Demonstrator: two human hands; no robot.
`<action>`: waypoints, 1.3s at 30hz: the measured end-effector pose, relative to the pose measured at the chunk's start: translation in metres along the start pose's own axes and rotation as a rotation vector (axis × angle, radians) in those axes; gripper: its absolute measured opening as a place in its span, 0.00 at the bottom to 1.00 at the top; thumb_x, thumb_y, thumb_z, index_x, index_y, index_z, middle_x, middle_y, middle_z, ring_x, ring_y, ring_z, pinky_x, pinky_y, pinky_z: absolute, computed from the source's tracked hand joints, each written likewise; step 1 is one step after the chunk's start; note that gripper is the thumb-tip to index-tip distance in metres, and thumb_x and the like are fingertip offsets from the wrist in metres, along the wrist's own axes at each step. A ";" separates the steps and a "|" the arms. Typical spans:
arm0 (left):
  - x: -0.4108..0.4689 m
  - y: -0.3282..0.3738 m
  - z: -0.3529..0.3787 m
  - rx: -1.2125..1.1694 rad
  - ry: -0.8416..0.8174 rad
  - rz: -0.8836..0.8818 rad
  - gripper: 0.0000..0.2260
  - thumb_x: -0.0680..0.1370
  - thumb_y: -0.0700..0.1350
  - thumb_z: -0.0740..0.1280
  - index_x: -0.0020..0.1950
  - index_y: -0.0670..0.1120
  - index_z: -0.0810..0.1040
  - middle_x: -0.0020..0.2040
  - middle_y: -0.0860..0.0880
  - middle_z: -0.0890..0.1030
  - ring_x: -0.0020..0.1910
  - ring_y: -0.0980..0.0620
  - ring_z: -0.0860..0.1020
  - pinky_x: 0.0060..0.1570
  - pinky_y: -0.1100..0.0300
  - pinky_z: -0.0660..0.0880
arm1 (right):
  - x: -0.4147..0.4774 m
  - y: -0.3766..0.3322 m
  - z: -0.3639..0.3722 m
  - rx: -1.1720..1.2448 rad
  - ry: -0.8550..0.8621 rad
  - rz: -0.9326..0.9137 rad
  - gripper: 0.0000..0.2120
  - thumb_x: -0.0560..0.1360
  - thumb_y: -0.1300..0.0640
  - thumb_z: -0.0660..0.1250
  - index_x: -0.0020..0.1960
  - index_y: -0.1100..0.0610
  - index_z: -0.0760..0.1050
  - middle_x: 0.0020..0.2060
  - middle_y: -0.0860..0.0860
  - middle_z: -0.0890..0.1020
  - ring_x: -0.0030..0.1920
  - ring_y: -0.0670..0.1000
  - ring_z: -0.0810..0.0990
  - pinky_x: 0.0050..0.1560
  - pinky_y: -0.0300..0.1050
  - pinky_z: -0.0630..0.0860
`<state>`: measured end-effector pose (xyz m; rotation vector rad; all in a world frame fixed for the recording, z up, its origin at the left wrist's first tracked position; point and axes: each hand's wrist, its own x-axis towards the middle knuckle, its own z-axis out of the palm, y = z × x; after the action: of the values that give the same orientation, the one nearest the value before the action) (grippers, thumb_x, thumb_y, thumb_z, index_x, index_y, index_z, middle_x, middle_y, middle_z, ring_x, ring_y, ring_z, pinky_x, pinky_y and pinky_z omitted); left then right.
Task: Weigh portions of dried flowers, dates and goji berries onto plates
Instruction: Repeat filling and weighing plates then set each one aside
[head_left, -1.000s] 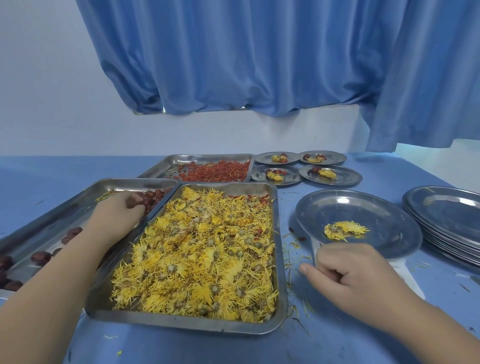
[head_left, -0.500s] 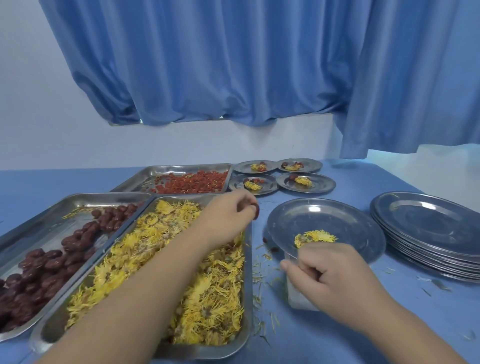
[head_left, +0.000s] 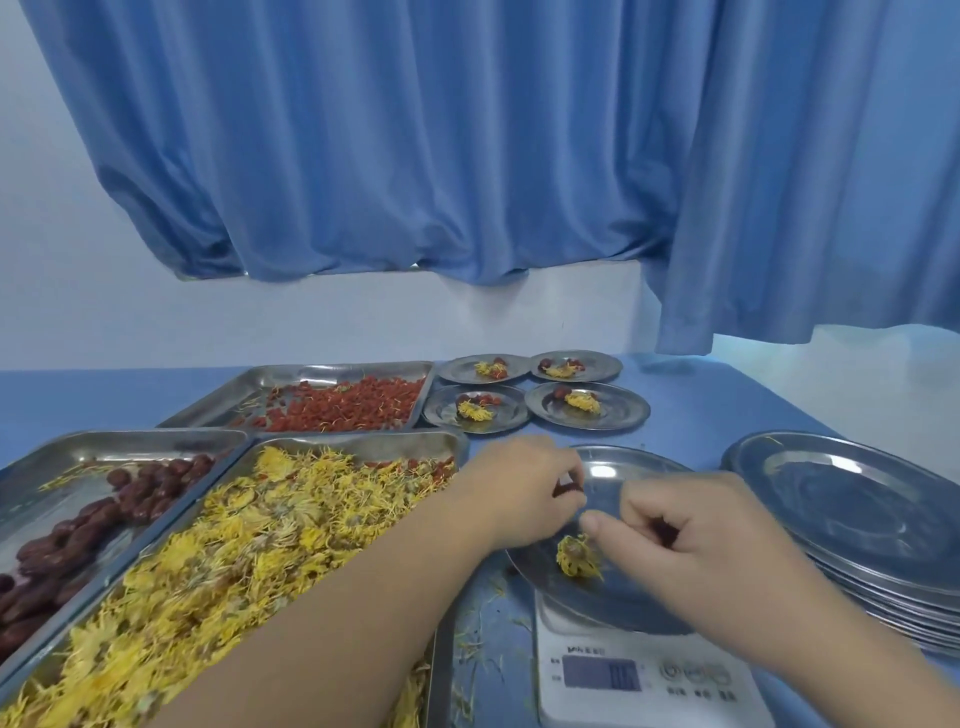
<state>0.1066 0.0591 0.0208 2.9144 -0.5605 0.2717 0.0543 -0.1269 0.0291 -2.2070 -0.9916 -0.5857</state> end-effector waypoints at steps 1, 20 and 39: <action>0.000 -0.002 -0.001 0.003 -0.016 0.030 0.08 0.78 0.55 0.58 0.51 0.56 0.74 0.50 0.52 0.74 0.52 0.50 0.72 0.50 0.54 0.70 | 0.009 0.002 -0.002 -0.027 -0.029 -0.012 0.22 0.71 0.46 0.68 0.29 0.54 0.60 0.22 0.47 0.65 0.25 0.46 0.62 0.26 0.36 0.59; 0.006 -0.262 -0.040 0.106 0.069 -0.697 0.11 0.80 0.50 0.64 0.49 0.47 0.83 0.46 0.48 0.84 0.43 0.52 0.79 0.45 0.57 0.72 | 0.103 0.054 0.012 -0.104 -0.324 0.116 0.19 0.71 0.40 0.63 0.34 0.55 0.73 0.24 0.45 0.72 0.26 0.43 0.68 0.28 0.37 0.65; 0.048 -0.264 -0.007 0.040 -0.259 -0.758 0.05 0.78 0.42 0.68 0.51 0.46 0.83 0.54 0.48 0.80 0.53 0.50 0.76 0.61 0.52 0.71 | 0.106 0.061 0.007 -0.127 -0.327 0.139 0.17 0.68 0.36 0.59 0.37 0.48 0.76 0.28 0.40 0.77 0.28 0.44 0.73 0.29 0.44 0.71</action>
<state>0.2502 0.2858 0.0056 2.9564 0.5391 -0.1965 0.1678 -0.1008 0.0665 -2.5150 -0.9725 -0.2329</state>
